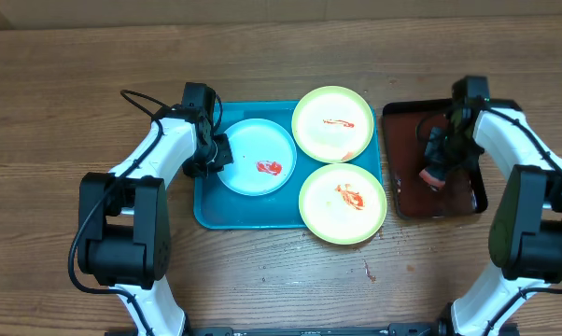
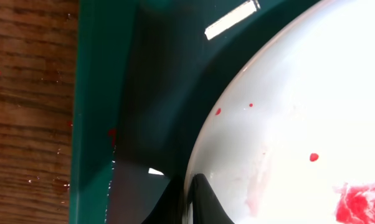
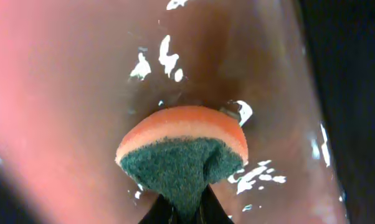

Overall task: Clean dirty plates on tray and stack at the side
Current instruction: 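Lift the sponge with the right gripper and carry it onto the white plate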

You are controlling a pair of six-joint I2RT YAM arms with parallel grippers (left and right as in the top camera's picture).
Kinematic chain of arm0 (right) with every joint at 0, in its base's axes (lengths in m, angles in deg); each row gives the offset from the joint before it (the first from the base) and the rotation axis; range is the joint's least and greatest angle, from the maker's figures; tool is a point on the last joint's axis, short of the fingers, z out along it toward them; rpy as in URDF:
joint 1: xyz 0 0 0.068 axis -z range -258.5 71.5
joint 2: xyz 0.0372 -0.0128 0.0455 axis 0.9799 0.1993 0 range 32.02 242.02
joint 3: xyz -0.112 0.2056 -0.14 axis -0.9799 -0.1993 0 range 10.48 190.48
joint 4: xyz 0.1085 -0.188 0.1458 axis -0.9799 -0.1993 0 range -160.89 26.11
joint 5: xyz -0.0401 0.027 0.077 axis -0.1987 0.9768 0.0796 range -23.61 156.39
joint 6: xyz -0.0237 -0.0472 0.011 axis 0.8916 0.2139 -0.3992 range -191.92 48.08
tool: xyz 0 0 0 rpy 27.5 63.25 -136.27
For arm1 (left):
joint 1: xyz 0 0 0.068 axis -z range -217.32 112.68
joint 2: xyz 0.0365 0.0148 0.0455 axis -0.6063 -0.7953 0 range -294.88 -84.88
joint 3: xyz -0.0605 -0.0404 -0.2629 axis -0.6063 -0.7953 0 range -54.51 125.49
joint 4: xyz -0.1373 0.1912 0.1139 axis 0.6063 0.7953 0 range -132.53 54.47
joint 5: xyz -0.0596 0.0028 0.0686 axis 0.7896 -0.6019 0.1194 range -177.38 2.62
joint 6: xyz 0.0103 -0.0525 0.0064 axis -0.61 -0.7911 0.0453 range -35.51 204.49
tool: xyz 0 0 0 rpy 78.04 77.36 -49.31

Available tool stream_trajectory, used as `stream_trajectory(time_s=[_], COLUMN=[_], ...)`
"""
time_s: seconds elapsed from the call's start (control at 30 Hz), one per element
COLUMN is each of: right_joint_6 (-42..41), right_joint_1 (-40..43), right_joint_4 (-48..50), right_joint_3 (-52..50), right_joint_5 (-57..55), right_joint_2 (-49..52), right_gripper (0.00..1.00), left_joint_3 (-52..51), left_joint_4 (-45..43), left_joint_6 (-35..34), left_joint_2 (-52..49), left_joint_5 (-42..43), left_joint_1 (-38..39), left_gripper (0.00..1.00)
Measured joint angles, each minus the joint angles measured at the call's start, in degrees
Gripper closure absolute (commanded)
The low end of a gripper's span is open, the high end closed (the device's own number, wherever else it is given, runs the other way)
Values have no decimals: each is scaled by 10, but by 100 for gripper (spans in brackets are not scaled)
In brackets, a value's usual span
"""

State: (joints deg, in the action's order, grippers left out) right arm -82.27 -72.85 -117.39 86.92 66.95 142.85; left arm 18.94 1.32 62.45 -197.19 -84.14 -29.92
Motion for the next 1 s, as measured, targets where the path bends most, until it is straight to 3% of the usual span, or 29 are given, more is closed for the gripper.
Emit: stream_trajectory(time_s=[0.23, 0.53, 0.73, 1.0], right_joint_6=[1, 32, 71, 33], right_joint_1=[-1, -1, -7, -146], right_joint_4=[-38, -57, -55, 35], right_joint_3=[77, 84, 84, 84], right_joint_5=[85, 117, 202, 278], right_joint_2=[-70, -91, -91, -91], right_gripper=[96, 96, 96, 96], left_joint_3=[0, 0, 0, 0], left_joint_4=[0, -3, -10, -11], left_joint_6=[0, 13, 30, 32], left_joint_2=[0, -1, -3, -4], left_joint_5=[4, 13, 39, 54], left_joint_1=[0, 0, 0, -1], left_gripper=[96, 96, 96, 96])
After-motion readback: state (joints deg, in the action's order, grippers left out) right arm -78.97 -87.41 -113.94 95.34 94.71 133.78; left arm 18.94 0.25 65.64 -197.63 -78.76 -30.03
